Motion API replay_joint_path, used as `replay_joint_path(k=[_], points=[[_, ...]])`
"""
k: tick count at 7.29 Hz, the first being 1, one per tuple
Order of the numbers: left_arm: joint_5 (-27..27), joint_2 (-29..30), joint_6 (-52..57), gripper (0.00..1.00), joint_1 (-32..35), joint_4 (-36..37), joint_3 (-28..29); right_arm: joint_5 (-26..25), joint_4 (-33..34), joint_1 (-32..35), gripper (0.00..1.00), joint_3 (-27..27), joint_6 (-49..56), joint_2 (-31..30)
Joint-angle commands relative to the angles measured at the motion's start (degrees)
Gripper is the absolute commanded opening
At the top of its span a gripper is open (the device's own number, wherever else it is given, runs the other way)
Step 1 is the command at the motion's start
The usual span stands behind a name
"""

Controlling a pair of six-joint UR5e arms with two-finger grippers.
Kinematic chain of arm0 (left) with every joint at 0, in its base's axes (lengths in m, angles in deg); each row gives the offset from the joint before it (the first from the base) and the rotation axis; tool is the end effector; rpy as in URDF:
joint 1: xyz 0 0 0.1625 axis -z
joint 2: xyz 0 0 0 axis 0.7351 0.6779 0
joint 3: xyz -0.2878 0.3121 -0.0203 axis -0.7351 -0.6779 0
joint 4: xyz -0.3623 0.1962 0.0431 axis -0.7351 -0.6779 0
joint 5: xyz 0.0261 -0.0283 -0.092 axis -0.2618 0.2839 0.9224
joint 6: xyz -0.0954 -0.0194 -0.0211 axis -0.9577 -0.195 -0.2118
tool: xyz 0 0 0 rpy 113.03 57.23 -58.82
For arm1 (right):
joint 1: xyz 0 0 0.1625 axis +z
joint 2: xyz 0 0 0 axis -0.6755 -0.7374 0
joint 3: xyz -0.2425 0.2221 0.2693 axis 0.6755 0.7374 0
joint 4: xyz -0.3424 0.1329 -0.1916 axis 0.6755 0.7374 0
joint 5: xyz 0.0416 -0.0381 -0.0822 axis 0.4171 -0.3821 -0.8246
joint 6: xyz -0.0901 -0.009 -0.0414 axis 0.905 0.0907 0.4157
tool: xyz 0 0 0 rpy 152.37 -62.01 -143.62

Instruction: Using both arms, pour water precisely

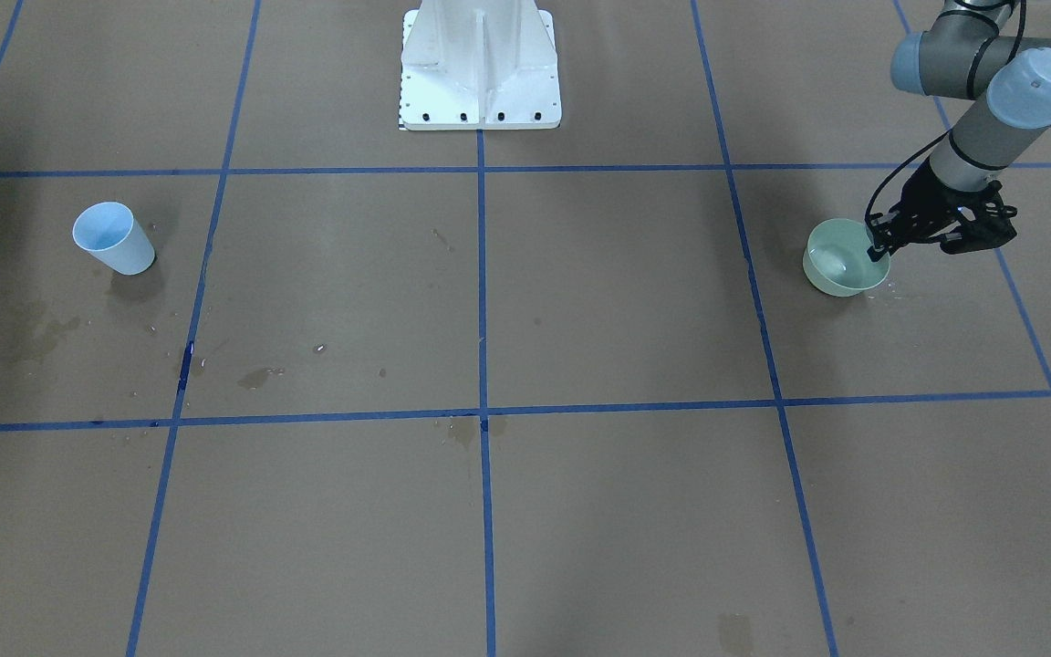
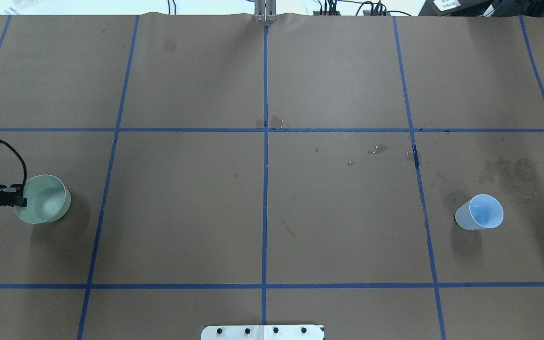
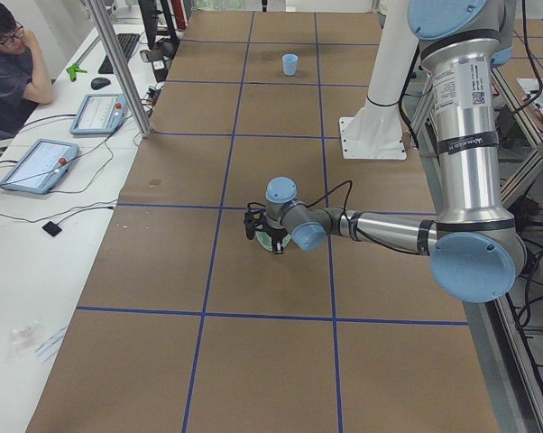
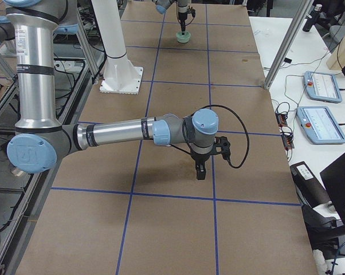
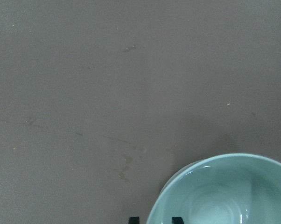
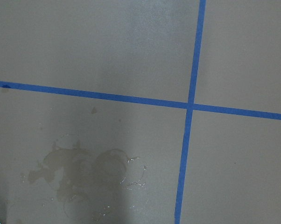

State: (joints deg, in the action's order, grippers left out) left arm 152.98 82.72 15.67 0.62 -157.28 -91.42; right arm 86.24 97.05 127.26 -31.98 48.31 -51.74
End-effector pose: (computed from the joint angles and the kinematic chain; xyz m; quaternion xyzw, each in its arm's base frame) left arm 0.2393 -0.3905 0.5831 0.0028 0.4014 -0.0820 0.9122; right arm 0.0200 -0.4913 0.5811 0.0355 -0.3736 -0.0436 0.9259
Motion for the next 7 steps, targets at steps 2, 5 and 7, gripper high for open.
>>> replay_joint_path(k=[2,5,7], points=[[7.9,0.1,0.1,0.00,1.5,0.5,-2.6,0.0,0.1,0.0,1.00,0.1,0.0,0.4],[12.6,5.8,-0.7,0.00,5.6,4.0,-2.9,0.1,0.0,0.0,1.00,0.1,0.0,0.3],[12.2,22.9,-4.0,0.00,5.2,21.5,-2.8,0.2,-0.1,0.1,1.00,0.2,0.1,0.1]])
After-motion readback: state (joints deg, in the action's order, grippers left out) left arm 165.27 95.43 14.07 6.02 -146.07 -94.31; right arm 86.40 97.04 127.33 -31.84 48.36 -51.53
